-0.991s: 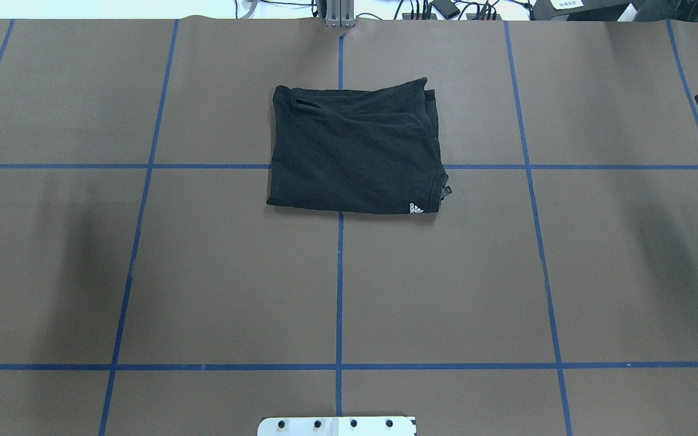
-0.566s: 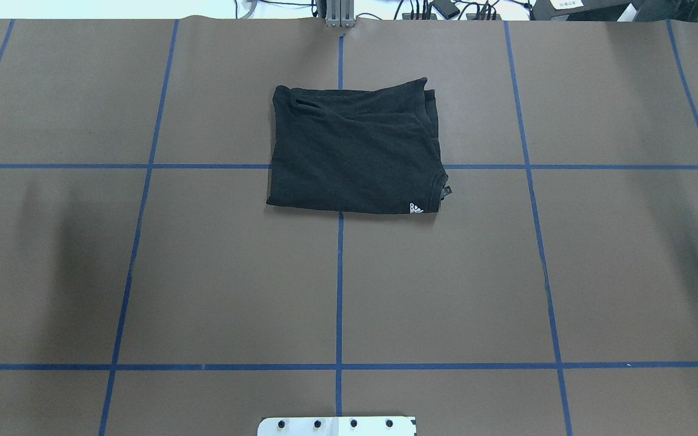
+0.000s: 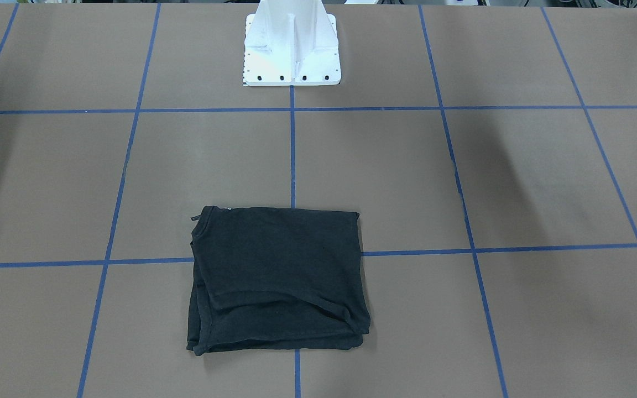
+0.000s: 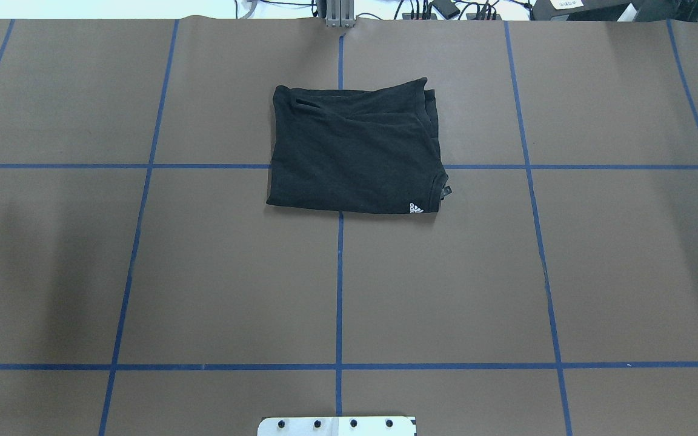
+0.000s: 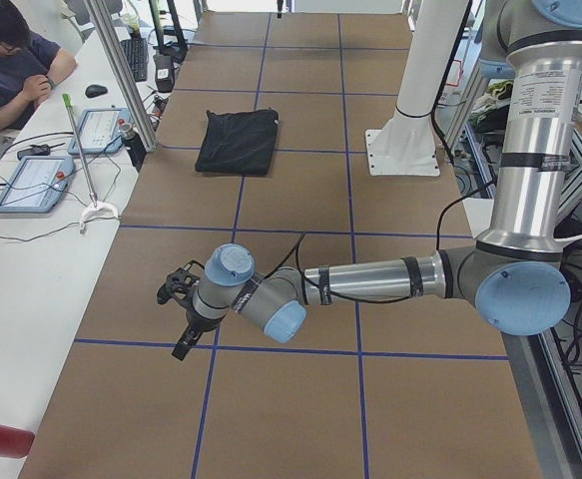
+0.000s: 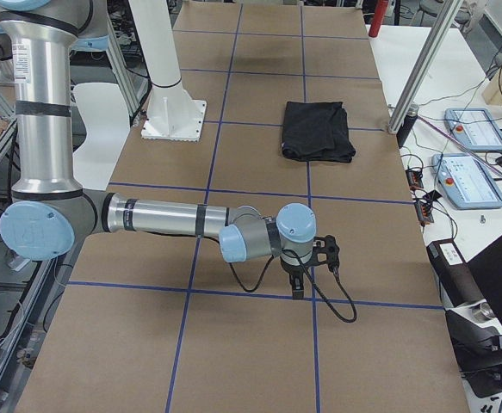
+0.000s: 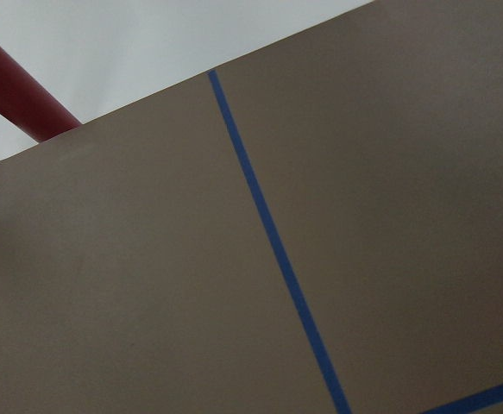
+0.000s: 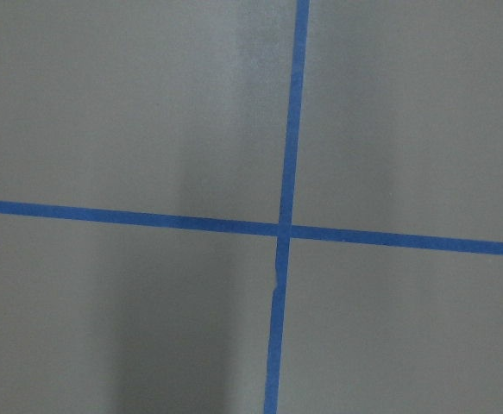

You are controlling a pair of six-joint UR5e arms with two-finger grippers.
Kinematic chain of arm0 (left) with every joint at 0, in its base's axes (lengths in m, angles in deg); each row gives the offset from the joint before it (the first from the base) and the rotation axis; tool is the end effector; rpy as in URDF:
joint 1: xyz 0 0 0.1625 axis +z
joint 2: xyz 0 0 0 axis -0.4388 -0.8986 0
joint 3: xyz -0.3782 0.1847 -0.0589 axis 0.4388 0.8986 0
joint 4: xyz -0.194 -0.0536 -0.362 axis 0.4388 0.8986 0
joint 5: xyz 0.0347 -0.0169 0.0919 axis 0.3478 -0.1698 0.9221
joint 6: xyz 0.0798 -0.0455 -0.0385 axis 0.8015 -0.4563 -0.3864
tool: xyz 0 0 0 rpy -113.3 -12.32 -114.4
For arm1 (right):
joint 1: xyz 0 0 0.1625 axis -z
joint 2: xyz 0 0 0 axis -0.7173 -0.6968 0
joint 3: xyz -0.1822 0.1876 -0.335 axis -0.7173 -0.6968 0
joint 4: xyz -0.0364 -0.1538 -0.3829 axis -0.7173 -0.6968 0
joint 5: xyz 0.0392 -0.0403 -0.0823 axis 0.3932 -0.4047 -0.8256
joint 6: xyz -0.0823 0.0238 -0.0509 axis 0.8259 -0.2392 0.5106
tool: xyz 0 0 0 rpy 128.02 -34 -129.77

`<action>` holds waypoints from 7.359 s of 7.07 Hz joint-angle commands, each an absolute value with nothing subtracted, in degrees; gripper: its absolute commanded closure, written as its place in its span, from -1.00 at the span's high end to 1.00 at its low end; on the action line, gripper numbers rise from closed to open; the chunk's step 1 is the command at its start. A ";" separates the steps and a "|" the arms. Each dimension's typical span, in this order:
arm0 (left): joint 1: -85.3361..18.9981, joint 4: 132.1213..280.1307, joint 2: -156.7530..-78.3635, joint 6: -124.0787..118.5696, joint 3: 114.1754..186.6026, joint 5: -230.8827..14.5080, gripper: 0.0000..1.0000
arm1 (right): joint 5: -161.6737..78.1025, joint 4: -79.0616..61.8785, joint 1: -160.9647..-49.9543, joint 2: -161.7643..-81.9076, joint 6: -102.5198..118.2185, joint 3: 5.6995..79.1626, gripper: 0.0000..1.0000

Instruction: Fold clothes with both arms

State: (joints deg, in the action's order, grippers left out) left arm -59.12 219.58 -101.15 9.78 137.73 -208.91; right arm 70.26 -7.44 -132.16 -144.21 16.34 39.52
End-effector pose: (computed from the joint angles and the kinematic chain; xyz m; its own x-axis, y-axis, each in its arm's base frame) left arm -0.0340 -0.5451 0.6651 0.8214 0.3144 -0.4758 -0.0410 0.8647 0.5006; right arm 0.0313 -0.4911 0.6498 0.6972 -0.0570 0.7146 -0.0349 0.9930 0.1132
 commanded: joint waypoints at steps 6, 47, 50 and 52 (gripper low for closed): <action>-63.25 184.89 -93.83 24.62 155.22 -215.68 1.00 | 71.34 -25.53 -134.07 -149.77 19.78 52.97 0.99; -63.18 181.95 -97.09 14.17 154.96 -219.11 1.00 | 72.65 -27.47 -134.69 -151.96 19.08 53.24 0.99; -63.18 182.74 -97.09 14.17 155.04 -219.19 1.00 | 73.00 -27.47 -134.69 -152.13 19.08 53.15 0.99; -63.18 183.45 -97.09 13.74 155.04 -219.19 1.00 | 72.83 -27.47 -134.69 -152.14 19.08 53.15 1.00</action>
